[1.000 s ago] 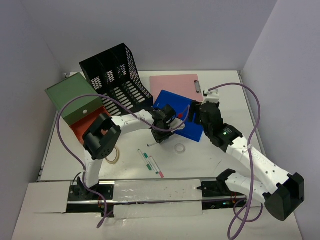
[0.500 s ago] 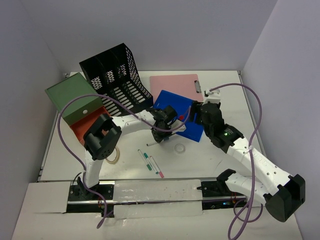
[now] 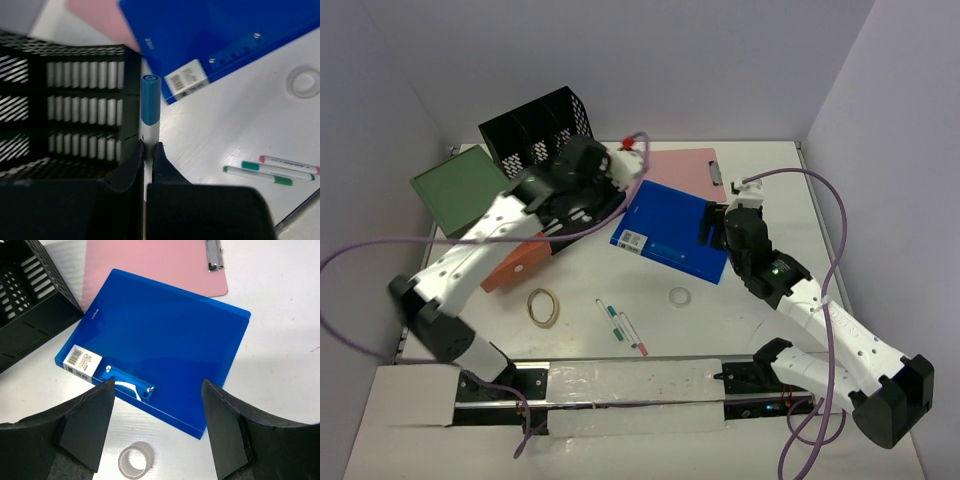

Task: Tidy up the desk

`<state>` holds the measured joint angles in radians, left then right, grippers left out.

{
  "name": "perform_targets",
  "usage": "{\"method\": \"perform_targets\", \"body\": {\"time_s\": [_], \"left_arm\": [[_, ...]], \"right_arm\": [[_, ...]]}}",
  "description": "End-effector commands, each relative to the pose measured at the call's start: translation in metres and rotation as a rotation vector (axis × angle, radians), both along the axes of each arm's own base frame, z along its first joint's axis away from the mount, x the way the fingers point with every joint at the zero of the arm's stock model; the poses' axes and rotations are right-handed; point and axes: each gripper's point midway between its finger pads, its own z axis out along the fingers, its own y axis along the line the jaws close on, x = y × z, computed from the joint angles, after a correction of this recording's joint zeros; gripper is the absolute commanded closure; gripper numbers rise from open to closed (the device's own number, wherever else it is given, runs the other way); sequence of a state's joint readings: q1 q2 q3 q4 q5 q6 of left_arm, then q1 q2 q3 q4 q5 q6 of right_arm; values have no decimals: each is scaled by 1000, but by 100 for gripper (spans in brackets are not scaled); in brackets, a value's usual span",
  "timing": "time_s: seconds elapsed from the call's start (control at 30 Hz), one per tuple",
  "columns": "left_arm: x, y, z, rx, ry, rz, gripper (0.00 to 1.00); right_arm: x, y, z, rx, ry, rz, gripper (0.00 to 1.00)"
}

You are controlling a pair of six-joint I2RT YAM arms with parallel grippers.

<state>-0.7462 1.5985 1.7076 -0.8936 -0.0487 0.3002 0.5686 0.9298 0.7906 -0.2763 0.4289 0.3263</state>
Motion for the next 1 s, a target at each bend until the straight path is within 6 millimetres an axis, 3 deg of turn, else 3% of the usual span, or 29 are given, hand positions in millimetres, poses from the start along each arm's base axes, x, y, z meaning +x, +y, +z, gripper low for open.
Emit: {"method": "perform_targets", "body": {"time_s": [0.0,0.1,0.2,0.4,0.53,0.67,0.83,0.93,0.97], "left_arm": [[4,80,13,76,-44,171,100],[-2,134,-5,92,16,266,100],[-9,160,-9,81,4,315,100],[-14,198,-42,136,27,380,100],[-9,221,-49,188,1,429,100],[-7,229,-56,208,-6,424,100],[-15,226,-74,226,52,366,78],[-15,230,-77,238,55,387,53],[-15,230,-76,236,56,390,48]], "right_arm": [[3,5,10,53,-43,4,24],[3,7,10,56,-45,12,24],[3,11,8,62,-45,32,24],[0,33,4,91,-3,142,25],[-2,38,-1,107,15,162,26],[-4,41,-3,124,21,177,26],[-8,51,-8,137,45,228,26],[-14,65,-21,146,102,302,26],[-16,70,-25,147,124,323,27]]}}
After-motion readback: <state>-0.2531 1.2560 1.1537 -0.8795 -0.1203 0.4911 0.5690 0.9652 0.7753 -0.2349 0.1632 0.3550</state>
